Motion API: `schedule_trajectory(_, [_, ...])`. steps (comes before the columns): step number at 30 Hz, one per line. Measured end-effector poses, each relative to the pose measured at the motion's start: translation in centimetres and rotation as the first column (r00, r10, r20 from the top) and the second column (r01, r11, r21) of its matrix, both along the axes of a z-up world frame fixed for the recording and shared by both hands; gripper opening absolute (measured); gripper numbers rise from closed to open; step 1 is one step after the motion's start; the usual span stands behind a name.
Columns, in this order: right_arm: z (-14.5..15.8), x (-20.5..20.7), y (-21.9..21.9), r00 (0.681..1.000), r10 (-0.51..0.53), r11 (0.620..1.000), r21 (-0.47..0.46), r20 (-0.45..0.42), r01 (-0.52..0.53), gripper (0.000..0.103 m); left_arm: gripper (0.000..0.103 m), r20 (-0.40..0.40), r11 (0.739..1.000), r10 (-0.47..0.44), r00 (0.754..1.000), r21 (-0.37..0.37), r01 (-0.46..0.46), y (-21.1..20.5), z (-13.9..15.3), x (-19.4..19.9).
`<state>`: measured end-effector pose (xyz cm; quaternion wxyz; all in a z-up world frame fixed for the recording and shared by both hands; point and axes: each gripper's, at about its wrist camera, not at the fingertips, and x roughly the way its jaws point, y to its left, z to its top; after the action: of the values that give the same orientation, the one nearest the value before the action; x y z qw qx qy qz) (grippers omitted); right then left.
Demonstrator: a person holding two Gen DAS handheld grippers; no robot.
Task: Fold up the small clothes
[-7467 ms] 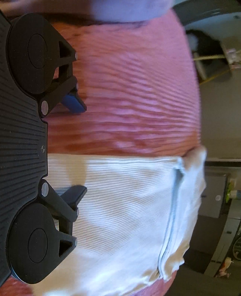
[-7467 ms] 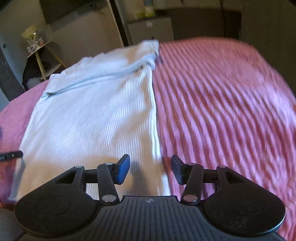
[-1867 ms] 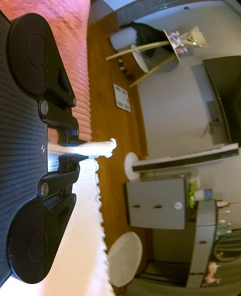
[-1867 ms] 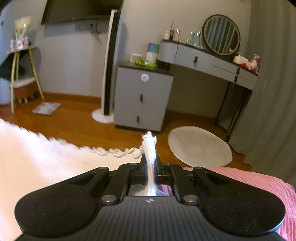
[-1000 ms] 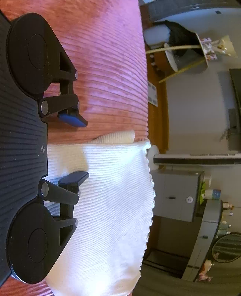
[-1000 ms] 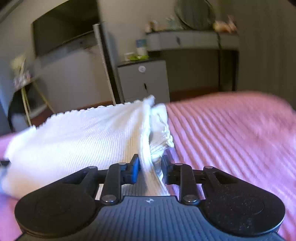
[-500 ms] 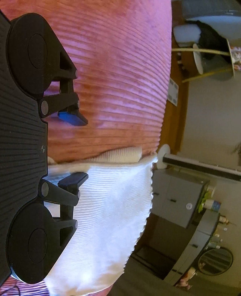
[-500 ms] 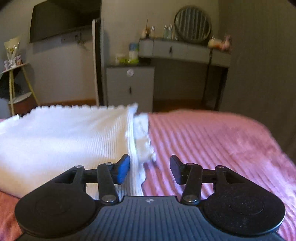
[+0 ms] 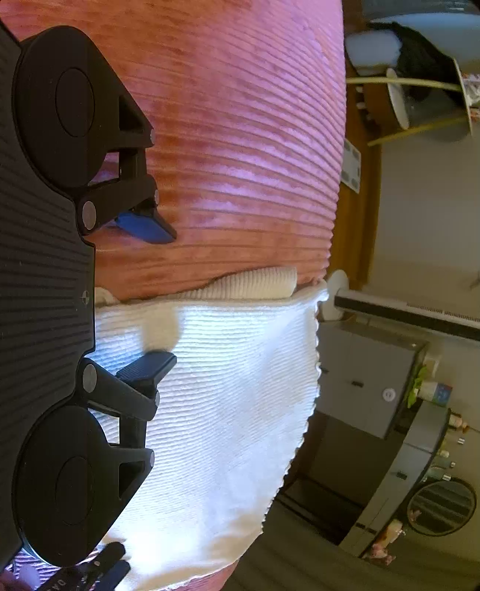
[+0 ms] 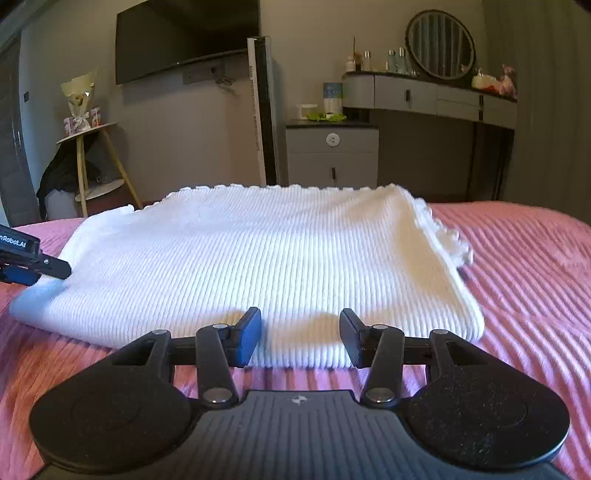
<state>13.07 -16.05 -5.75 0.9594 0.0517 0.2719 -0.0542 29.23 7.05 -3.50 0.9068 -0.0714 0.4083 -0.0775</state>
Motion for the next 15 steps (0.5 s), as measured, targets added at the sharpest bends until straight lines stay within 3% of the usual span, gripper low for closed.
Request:
schedule_trajectory(12, [-0.8, -1.9, -0.3, 0.998, 0.047, 0.999, 0.001, 0.041, -0.047, 0.051, 0.066, -0.019, 1.000, 0.003, 1.000, 0.016, -0.002, -1.0, -0.4, 0.5])
schedule_trajectory(15, [-0.9, -2.2, -0.4, 0.996, 0.064, 0.998, 0.002, 0.054, -0.064, 0.052, 0.058, -0.037, 1.000, 0.005, 0.999, -0.016, -0.006, -0.8, -0.3, 0.7])
